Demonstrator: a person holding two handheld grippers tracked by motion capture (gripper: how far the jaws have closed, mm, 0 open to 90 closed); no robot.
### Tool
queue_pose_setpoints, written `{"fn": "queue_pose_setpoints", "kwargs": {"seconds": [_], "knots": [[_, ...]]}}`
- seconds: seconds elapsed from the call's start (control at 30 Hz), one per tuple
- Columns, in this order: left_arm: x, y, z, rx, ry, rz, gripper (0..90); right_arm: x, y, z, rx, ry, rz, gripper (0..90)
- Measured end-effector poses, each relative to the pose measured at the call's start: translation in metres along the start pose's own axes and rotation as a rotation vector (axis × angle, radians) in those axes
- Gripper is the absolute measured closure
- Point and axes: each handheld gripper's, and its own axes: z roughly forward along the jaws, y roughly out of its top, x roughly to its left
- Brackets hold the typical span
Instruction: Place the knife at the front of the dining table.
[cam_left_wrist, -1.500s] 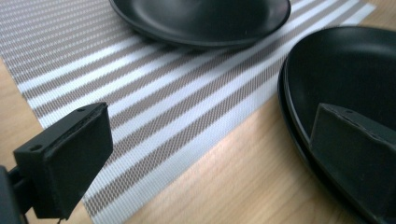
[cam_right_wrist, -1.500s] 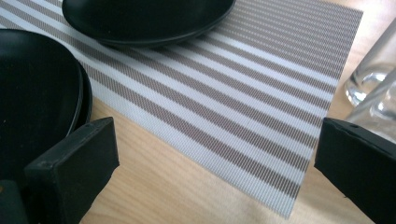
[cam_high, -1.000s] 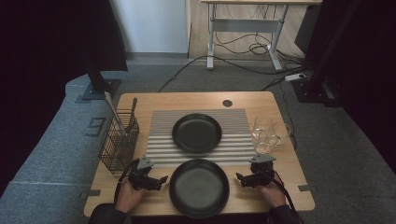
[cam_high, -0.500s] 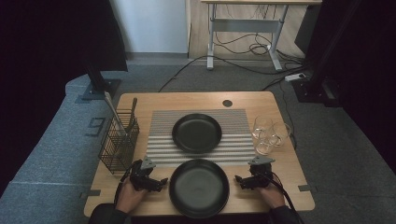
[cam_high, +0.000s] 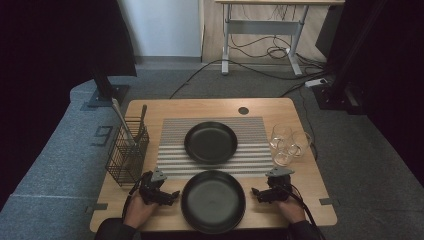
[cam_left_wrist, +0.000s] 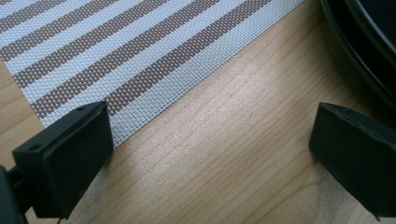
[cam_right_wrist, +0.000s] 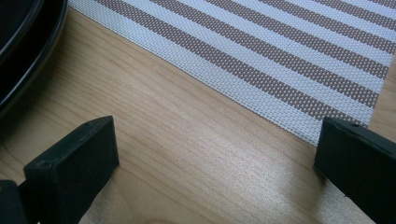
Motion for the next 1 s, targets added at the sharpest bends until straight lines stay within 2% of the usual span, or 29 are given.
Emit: {"fn": "queue_pose_setpoints", "kwargs": {"seconds": [0.73,1.0], "knots": [[0.0002,0.0004,0.0002,0.001,0.000,0.002,0.0,0.0012,0.0016,-0.0001,0.006,-0.003,0.001,0.7],[0.0000,0.0003,0.0003,0.001,0.001,0.000,0.0,0.0019,0.0081,-0.0062,0.011,-0.029,-0.016,1.4]]}}
